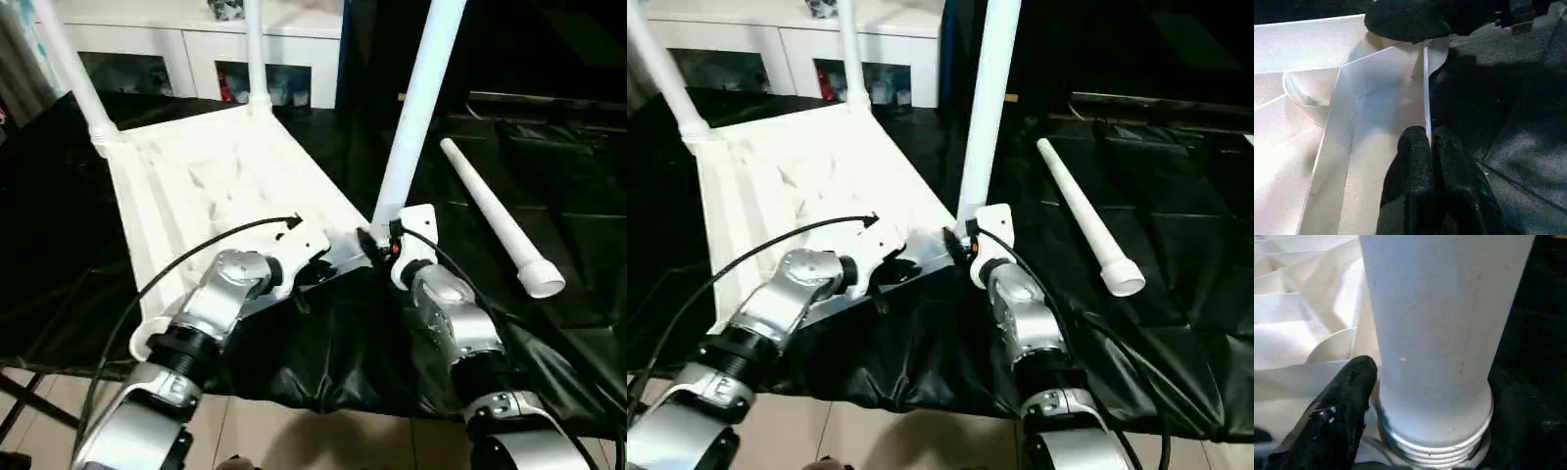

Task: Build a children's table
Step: Rotate leg to tighten

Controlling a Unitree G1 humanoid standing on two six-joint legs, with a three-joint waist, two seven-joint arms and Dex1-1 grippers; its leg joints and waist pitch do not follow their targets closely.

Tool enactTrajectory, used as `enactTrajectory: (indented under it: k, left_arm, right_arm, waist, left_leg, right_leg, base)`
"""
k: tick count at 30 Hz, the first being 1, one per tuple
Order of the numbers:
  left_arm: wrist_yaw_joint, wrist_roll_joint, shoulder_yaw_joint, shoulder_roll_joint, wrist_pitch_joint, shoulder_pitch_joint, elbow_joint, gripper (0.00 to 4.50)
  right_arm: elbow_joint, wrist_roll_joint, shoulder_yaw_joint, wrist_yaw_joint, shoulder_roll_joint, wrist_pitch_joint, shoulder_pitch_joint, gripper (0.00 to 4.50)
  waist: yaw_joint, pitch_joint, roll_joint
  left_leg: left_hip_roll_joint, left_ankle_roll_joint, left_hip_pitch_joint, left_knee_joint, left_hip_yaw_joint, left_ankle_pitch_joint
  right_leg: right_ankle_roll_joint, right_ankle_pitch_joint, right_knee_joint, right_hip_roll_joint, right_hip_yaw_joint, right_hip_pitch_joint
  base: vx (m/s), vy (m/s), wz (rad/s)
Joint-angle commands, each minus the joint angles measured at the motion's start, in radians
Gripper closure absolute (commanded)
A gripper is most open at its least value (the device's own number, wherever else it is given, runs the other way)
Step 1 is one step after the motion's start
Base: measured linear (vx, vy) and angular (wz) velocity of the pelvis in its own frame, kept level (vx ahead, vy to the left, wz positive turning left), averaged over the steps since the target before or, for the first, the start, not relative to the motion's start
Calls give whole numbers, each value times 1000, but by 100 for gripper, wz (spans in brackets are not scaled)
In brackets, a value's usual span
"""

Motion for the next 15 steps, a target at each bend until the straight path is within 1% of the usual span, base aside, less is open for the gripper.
enactTrajectory:
  k: [1, 2, 3, 4, 6, 8, 9, 10, 11, 12, 13, 14, 15]
  left_arm:
    - [-91, -45, -49, -11, -54, 9, -72, 450]
    - [-129, -58, -50, 10, -59, 23, -86, 450]
    - [-162, -69, -50, 29, -65, 34, -95, 450]
    - [-176, -73, -51, 38, -70, 38, -98, 450]
    - [-219, -85, -50, 63, -78, 46, -102, 450]
    - [-232, -87, -49, 73, -81, 48, -102, 450]
    - [-259, -95, -42, 97, -90, 50, -102, 450]
    - [-282, -101, -36, 115, -95, 53, -105, 450]
    - [-292, -104, -34, 123, -96, 54, -107, 450]
    - [-321, -113, -33, 140, -97, 58, -113, 450]
    - [-321, -113, -33, 140, -97, 58, -113, 450]
    - [-347, -119, -34, 157, -102, 62, -117, 450]
    - [-362, -122, -35, 167, -106, 63, -117, 450]
  right_arm:
    - [-23, 22, 125, 181, 21, 10, 22, 69]
    - [-48, 27, 144, 250, -8, 8, 32, 69]
    - [-68, 33, 160, 307, -32, 6, 39, 69]
    - [-78, 35, 167, 332, -43, 6, 41, 69]
    - [-114, 50, 187, 420, -85, 9, 49, 69]
    - [-128, 57, 193, 459, -101, 11, 52, 69]
    - [-153, 68, 203, 543, -139, 16, 59, 69]
    - [-167, 72, 212, 601, -166, 17, 63, 69]
    - [-173, 74, 216, 626, -177, 17, 65, 69]
    - [-186, 79, 226, 675, -202, 21, 70, 69]
    - [-186, 79, 226, 675, -202, 21, 70, 69]
    - [-204, 89, 237, 722, -224, 38, 76, 69]
    - [-216, 94, 246, 750, -238, 47, 80, 69]
  waist:
    - [6, -64, -2]
    - [4, -64, -1]
    - [3, -65, -2]
    - [3, -62, -1]
    - [5, -60, -1]
    - [7, -58, 0]
    - [10, -59, 1]
    - [19, -59, 3]
    - [20, -60, 3]
    - [24, -61, 4]
    - [26, -62, 4]
    - [28, -61, 3]
    - [31, -61, -1]
  left_leg:
    - [22, 26, -2, -60, -7, -232]
    - [22, 34, -4, -59, -5, -224]
    - [21, 42, -4, -58, -5, -220]
    - [22, 46, -3, -59, -4, -224]
    - [23, 47, -1, -59, -4, -230]
    - [25, 45, 1, -60, -3, -239]
    - [25, 43, 4, -60, -3, -246]
    - [27, 43, 7, -59, -2, -262]
    - [28, 44, 4, -59, -3, -260]
    - [28, 44, 3, -59, -3, -254]
    - [28, 43, 2, -59, -3, -250]
    - [29, 42, 2, -59, -3, -250]
    - [28, 44, 0, -58, -3, -242]
  right_leg:
    - [-165, -249, -70, -81, 46, 56]
    - [-167, -232, -69, -80, 47, 57]
    - [-172, -225, -69, -79, 46, 58]
    - [-175, -235, -71, -78, 46, 55]
    - [-177, -246, -72, -77, 47, 54]
    - [-180, -260, -73, -77, 47, 51]
    - [-180, -271, -75, -78, 47, 50]
    - [-176, -285, -75, -76, 47, 49]
    - [-176, -282, -73, -76, 46, 51]
    - [-176, -276, -72, -77, 46, 51]
    - [-177, -272, -71, -77, 45, 52]
    - [-180, -272, -70, -77, 45, 51]
    - [-179, -266, -69, -77, 46, 53]
  base:
    - [0, 0, 0]
    - [0, 0, 0]
    - [0, 0, 0]
    - [0, 0, 0]
    - [0, 0, 0]
    - [0, 0, 0]
    - [0, 0, 0]
    - [0, 0, 0]
    - [0, 0, 0]
    - [0, 0, 0]
    - [0, 0, 0]
    - [0, 0, 0]
    - [0, 0, 0]
